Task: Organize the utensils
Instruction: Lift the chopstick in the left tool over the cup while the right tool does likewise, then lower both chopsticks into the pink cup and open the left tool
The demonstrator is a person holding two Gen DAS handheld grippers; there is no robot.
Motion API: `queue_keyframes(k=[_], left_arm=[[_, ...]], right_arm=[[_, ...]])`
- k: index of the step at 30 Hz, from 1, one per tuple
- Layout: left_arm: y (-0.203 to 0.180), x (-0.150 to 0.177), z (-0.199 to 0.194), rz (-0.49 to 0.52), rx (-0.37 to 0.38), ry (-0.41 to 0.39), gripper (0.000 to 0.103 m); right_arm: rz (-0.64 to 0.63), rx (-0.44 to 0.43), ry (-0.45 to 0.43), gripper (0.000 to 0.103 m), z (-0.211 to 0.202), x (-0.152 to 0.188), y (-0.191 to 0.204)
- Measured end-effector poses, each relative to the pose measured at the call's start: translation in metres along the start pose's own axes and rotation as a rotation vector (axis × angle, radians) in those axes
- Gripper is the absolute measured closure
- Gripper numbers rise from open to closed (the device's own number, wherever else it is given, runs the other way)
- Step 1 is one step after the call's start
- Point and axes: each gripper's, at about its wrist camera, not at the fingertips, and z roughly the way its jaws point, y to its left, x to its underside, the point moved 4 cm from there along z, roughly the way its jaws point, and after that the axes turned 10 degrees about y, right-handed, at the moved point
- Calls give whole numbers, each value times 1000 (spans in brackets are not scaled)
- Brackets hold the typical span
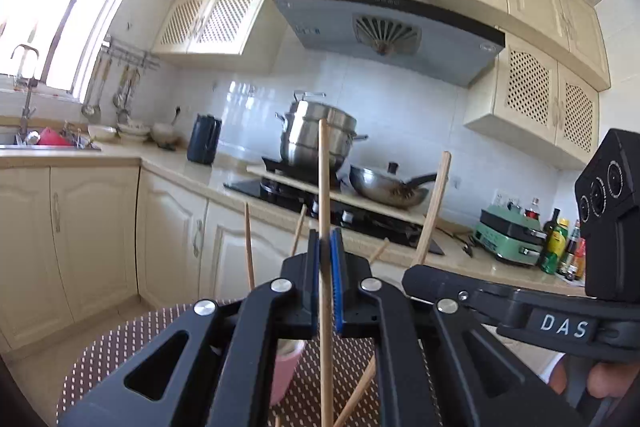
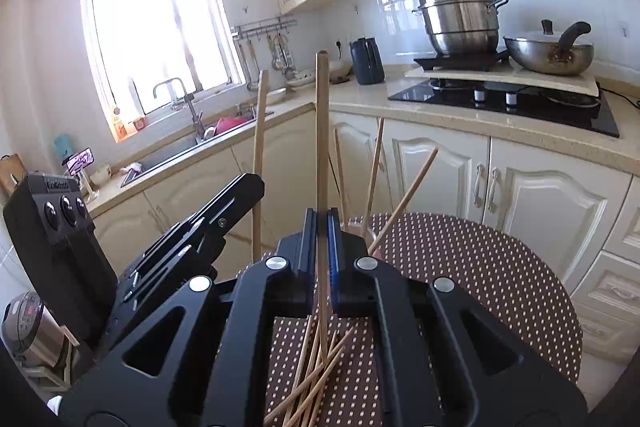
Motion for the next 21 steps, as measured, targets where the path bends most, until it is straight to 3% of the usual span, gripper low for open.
queue_keyframes(k=[12,21], left_arm=[[12,-23,34,-12,-100,-186,97],[6,-20,55,23,-178,-243,97]], right_arm=[[-37,-20,-68,97,20,-47,-12],[-46,-36,-118,97,25,-70,-22]])
